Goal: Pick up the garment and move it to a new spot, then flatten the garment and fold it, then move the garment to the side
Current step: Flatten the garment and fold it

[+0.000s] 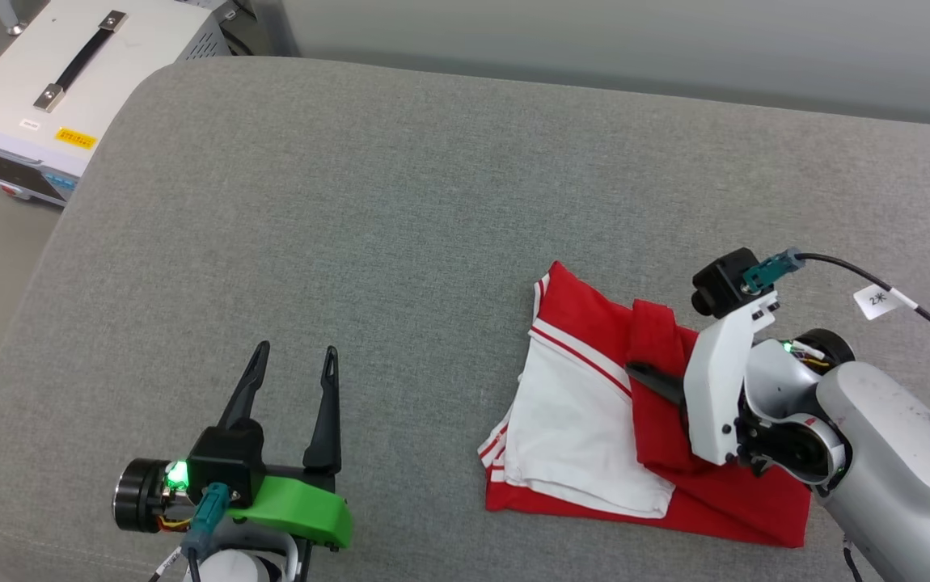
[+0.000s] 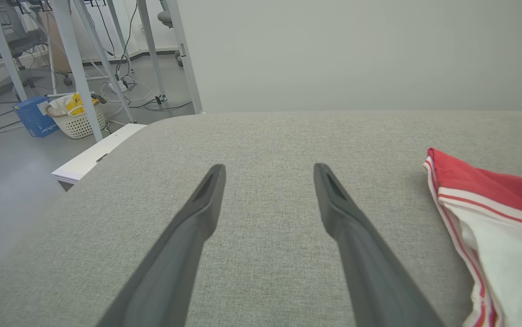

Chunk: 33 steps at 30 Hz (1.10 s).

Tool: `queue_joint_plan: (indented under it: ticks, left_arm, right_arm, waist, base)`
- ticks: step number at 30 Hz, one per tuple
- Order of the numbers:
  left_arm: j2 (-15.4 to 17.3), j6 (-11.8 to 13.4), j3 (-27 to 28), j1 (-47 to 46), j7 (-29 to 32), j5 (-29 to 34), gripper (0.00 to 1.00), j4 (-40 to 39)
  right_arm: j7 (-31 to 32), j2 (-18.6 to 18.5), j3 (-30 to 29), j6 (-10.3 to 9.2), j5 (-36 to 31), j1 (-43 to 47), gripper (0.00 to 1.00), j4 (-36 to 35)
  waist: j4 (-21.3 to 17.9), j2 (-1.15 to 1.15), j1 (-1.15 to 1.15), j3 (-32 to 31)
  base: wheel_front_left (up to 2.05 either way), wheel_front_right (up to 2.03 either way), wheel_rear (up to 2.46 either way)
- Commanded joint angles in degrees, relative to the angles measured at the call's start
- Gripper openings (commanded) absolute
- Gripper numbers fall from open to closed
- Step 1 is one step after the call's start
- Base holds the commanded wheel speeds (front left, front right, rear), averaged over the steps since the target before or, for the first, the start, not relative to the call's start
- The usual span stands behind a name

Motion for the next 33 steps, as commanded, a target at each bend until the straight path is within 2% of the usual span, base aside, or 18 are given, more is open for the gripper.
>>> queue_joint_plan:
  ticks: [1, 7, 8, 9, 10, 15, 21, 27, 33]
  left_arm:
    - [-0.4, 0.1, 0.1, -1.1, -0.3, 0.0, 1.0, 0.1]
    - [-0.4, 0.2, 0.2, -1.3, -0.3, 0.0, 1.0, 0.3]
    - [-0.4, 0.2, 0.3, -1.3, -0.3, 0.0, 1.0, 0.4]
    - [-0.4, 0.3, 0.2, -1.3, -0.3, -0.1, 1.0, 0.5]
    - [-0.4, 0.2, 0.2, -1.2, -0.3, -0.1, 1.0, 0.6]
    - [-0.4, 0.2, 0.4, -0.8, -0.3, 0.1, 1.0, 1.1]
    - [-0.4, -0.2, 0.9, 0.5, -0.3, 0.0, 1.0, 1.1]
    - [-0.5, -0.5, 1.6, 1.8, -0.3, -0.3, 1.0, 0.8]
    - [-0.5, -0.5, 1.8, 2.7, -0.3, -0.4, 1.0, 0.4]
  right_arm:
    - [-0.8, 0.5, 0.9, -0.05, 0.1, -1.0, 0.0, 1.5]
    - [-4.0, 0.9, 5.0, -0.05, 0.7, -2.4, 0.0, 6.7]
    - [-4.8, 0.6, 5.9, -0.05, 0.4, -2.7, 0.23, 7.0]
    - [-5.7, 0.3, 6.6, -0.05, 0.0, -3.0, 0.32, 7.0]
    - [-7.2, -0.2, 7.2, -0.05, -0.3, -3.3, 1.0, 6.8]
    - [-13.1, -2.3, 8.5, -0.05, 0.0, -3.4, 1.0, 4.2]
    - [-21.2, -6.1, 6.2, -0.05, -1.4, -2.0, 1.0, -0.5]
    - [-33.6, -7.2, -2.5, -0.05, -8.2, 1.7, 1.0, -1.3]
    - [-43.5, -4.3, -15.1, -0.05, -18.3, 7.9, 1.0, 0.0]
  waist:
    - [0.4, 0.0, 0.0, 0.4]
    - [0.5, 0.0, 0.0, 0.8]
    - [0.4, 0.0, 0.0, 0.7]
    - [0.3, 0.0, 0.0, 0.5]
    - [0.3, 0.0, 0.0, 0.3]
    - [-0.5, 0.0, 0.0, -1.5]
    - [-2.1, 0.0, 0.0, -3.5]
    - [-3.8, 0.0, 0.0, -5.3]
    - [-5.0, 0.0, 0.0, -6.7]
  base:
    - [0.0, 0.0, 0.0]
    - [0.0, 0.0, 0.0]
    - [0.0, 0.0, 0.0]
    - [0.0, 0.0, 0.0]
    - [0.0, 0.0, 0.0]
    - [0.0, 0.0, 0.0]
    - [0.0, 0.0, 0.0]
    - [0.0, 0.0, 0.0]
    - [0.0, 0.0, 0.0]
